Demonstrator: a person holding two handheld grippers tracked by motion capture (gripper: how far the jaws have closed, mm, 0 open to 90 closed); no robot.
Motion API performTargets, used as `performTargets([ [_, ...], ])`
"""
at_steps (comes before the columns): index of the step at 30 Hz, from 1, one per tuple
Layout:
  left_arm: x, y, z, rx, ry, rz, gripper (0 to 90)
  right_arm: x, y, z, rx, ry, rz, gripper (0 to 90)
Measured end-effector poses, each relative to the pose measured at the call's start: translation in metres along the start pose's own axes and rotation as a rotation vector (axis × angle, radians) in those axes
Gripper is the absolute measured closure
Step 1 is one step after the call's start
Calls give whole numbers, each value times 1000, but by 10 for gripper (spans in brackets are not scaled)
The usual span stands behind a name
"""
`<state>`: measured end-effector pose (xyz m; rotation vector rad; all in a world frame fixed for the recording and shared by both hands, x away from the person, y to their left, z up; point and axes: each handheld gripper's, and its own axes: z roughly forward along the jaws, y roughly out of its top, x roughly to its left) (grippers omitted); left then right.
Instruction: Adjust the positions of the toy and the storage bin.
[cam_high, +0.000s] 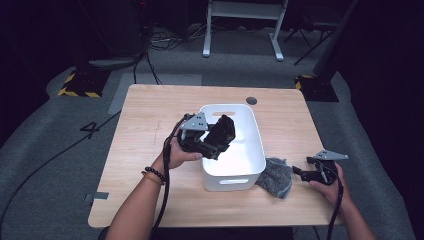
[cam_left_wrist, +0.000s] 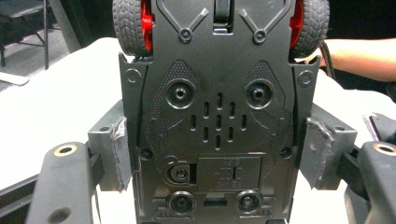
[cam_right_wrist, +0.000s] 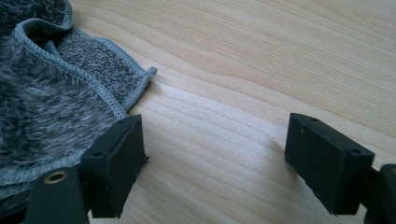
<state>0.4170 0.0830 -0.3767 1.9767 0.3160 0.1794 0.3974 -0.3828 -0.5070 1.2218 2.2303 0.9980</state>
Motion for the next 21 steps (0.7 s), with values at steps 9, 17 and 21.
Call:
performTargets([
  [9,2,-4,2,45,-1,1,261,0,0,0,0,0,0,202],
  [17,1,5,10,173,-11,27,261,0,0,0,0,0,-1,202],
  [21,0,12,14,250,-32,67,261,0,0,0,0,2,0,202],
])
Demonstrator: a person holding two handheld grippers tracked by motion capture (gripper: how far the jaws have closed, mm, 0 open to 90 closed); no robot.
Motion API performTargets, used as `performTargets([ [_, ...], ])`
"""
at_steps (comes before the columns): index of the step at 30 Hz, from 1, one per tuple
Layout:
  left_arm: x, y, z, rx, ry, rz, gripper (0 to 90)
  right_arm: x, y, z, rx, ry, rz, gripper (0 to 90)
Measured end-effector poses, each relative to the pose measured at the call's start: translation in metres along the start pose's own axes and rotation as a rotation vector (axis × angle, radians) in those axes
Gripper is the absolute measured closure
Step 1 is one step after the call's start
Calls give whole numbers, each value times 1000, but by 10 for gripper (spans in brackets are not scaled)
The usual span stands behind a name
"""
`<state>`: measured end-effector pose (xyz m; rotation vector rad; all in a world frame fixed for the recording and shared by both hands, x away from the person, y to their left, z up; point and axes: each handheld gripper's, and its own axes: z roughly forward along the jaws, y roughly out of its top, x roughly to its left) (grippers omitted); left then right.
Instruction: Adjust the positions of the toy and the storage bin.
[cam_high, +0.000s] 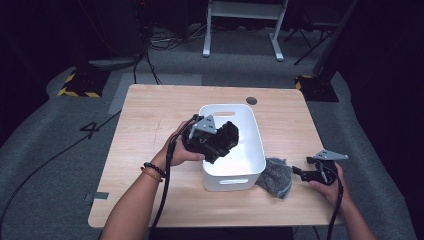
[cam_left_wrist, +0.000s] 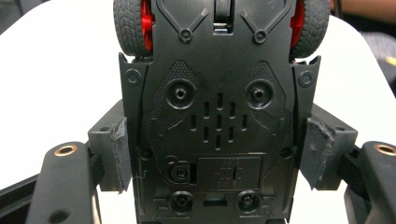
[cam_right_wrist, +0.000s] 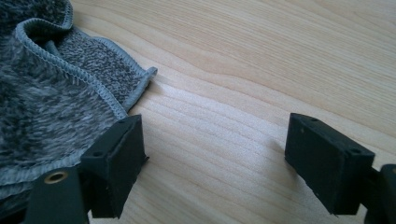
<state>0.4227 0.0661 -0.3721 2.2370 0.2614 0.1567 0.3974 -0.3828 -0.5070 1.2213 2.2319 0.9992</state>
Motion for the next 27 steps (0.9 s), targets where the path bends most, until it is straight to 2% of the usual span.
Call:
performTargets([
  [8,-1,12,5,96,-28,41,261,0,0,0,0,0,0,202],
  [16,-7,22,19,217,-100,47,261,0,0,0,0,0,0,202],
  [22,-16,31,25,264,-149,58,261,0,0,0,0,0,0,202],
  [27,-20,35,36,368,-157,76,261,0,0,0,0,0,0,202],
])
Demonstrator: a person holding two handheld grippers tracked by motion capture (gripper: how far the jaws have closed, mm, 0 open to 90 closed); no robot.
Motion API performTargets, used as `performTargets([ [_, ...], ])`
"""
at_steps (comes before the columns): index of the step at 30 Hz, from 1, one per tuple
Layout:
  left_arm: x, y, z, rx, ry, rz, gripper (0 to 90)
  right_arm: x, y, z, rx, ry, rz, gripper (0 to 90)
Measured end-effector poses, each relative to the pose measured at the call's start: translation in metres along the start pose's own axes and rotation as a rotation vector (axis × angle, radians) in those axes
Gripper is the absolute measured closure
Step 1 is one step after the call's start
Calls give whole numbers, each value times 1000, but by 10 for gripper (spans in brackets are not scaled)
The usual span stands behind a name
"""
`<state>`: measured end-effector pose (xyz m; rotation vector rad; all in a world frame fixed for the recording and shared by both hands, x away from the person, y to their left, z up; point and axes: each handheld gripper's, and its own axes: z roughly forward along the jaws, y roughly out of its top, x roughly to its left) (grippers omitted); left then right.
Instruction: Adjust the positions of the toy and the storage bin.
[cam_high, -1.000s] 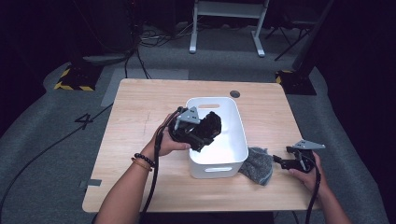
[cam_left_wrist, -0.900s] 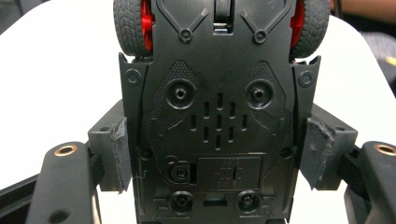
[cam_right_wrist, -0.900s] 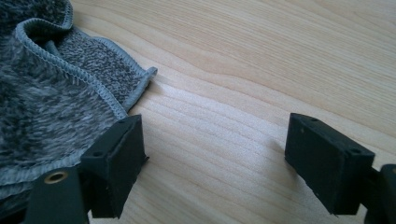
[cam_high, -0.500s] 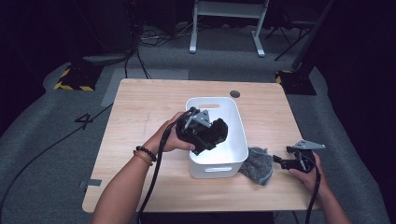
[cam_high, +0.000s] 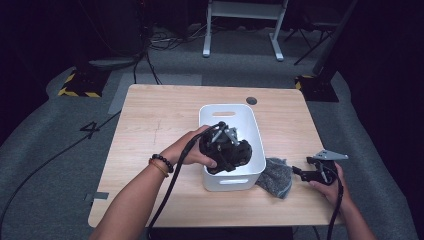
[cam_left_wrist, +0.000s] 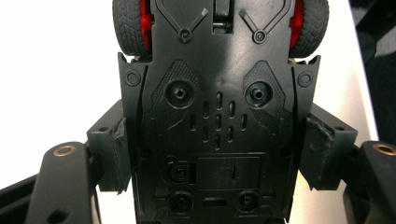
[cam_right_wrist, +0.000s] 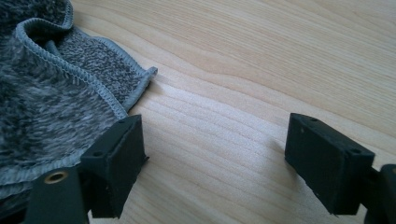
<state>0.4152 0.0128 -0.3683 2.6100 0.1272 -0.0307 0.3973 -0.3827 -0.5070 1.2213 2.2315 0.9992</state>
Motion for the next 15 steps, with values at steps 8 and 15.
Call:
performTargets([
  [8,2,8,9,103,-37,-15,261,0,0,0,-1,3,-3,202],
  [15,4,12,16,172,-50,-21,260,0,0,0,-1,3,-4,202],
])
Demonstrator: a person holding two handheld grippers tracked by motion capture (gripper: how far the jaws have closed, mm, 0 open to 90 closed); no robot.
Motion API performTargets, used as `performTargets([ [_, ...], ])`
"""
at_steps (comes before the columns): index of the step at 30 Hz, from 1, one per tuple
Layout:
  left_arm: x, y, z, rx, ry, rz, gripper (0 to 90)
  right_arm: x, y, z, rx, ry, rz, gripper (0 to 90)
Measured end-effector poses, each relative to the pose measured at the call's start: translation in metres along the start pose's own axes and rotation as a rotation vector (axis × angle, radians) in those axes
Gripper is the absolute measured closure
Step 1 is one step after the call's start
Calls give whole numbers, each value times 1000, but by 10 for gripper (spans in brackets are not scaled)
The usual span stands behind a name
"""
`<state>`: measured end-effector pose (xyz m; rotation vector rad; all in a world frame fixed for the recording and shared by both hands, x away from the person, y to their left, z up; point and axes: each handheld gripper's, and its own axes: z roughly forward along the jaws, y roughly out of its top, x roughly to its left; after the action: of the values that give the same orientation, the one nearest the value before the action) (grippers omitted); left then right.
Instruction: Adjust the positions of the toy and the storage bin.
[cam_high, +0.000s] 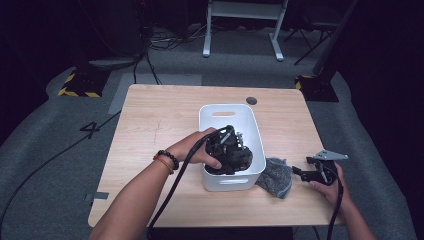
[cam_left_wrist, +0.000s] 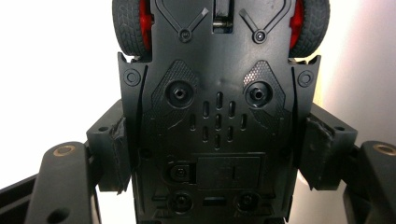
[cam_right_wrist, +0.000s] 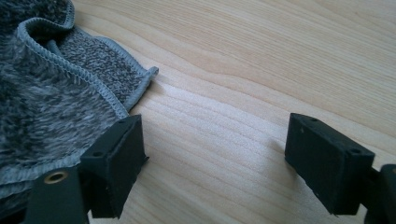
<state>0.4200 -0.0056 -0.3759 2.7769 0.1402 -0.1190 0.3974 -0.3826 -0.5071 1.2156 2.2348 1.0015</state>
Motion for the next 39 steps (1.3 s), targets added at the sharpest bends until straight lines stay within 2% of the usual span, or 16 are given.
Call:
performTargets([
  [3,-2,2,3,44,-33,-6,260,0,0,0,0,0,0,202],
  [4,-2,4,5,59,-40,4,260,0,0,0,0,0,0,202],
  [13,-2,9,8,99,-45,-2,259,0,0,0,0,0,0,202],
  [17,0,12,11,153,-45,-10,253,0,0,0,0,0,0,202],
  [19,1,13,12,165,-47,-16,248,0,0,0,0,0,0,201],
  [23,1,13,13,163,-48,-15,245,0,0,0,0,0,0,202],
  [28,-2,15,10,132,-24,7,238,0,0,0,1,0,-1,199],
  [34,-4,15,10,105,-30,13,238,0,1,1,2,1,-3,195],
  [39,-6,13,6,102,-14,23,230,0,1,1,2,1,-3,194],
])
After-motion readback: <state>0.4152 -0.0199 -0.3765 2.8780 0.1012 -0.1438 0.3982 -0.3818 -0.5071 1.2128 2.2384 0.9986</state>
